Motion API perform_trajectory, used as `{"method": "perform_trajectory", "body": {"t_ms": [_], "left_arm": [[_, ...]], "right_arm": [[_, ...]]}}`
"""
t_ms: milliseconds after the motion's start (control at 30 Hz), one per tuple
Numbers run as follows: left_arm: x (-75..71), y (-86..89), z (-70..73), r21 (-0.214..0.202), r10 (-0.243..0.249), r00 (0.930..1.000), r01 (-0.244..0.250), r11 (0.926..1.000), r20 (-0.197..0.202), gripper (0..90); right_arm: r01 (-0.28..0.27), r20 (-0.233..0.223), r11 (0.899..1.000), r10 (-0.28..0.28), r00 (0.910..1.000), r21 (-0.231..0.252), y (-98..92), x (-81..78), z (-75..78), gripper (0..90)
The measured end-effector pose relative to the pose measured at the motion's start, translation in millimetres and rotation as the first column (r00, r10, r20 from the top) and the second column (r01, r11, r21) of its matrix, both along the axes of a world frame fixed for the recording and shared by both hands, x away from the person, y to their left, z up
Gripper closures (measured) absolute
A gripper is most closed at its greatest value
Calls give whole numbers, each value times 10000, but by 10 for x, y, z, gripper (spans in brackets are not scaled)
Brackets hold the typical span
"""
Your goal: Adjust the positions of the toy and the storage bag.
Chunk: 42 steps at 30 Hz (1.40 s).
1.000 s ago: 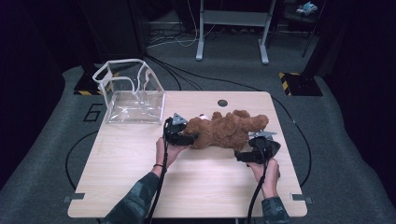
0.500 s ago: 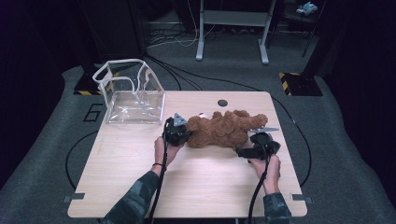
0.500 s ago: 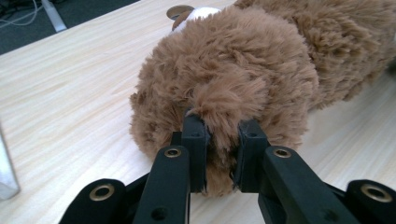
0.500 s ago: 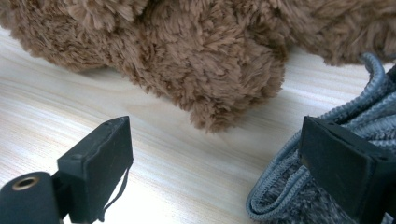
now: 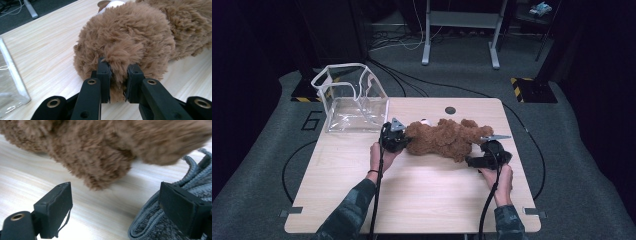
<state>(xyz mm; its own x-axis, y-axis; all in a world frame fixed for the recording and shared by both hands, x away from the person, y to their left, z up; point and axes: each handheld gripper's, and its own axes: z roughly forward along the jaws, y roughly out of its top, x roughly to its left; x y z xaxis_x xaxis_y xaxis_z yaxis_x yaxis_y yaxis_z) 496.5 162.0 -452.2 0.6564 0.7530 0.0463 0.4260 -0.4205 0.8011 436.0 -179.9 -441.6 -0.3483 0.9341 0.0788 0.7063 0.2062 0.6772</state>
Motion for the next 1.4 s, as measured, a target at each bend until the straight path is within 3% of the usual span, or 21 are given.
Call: {"method": "perform_trajectory", "body": {"t_ms": [300,433,600,700,933,1100,1400], "left_arm": [[34,80,-16,305,79,10000,-78,9995,-22,773],[44,135,-45,205,55,9999,-52,9998,-126,774],[37,146,-50,200,16,9997,-11,9998,-235,778],[38,154,-54,189,-31,9996,36,9998,-285,781],[35,165,-63,185,13,9996,-7,9998,-295,791],[25,144,-48,214,167,9999,-167,9996,7,804],[37,127,-6,414,526,9962,-556,9976,696,824]], "right_arm": [[322,257,9994,-325,9991,137,11,54,87,148],[640,435,9979,-640,9970,10,30,57,134,175],[831,697,9957,-858,9939,416,12,115,164,251],[1035,709,9933,-1070,9917,520,2,163,166,327],[1424,681,9884,-1459,9870,531,-22,206,130,641],[1388,1084,9895,-1424,9839,400,11,179,100,767],[1336,1993,9910,-1320,9710,54,85,74,213,810]]}}
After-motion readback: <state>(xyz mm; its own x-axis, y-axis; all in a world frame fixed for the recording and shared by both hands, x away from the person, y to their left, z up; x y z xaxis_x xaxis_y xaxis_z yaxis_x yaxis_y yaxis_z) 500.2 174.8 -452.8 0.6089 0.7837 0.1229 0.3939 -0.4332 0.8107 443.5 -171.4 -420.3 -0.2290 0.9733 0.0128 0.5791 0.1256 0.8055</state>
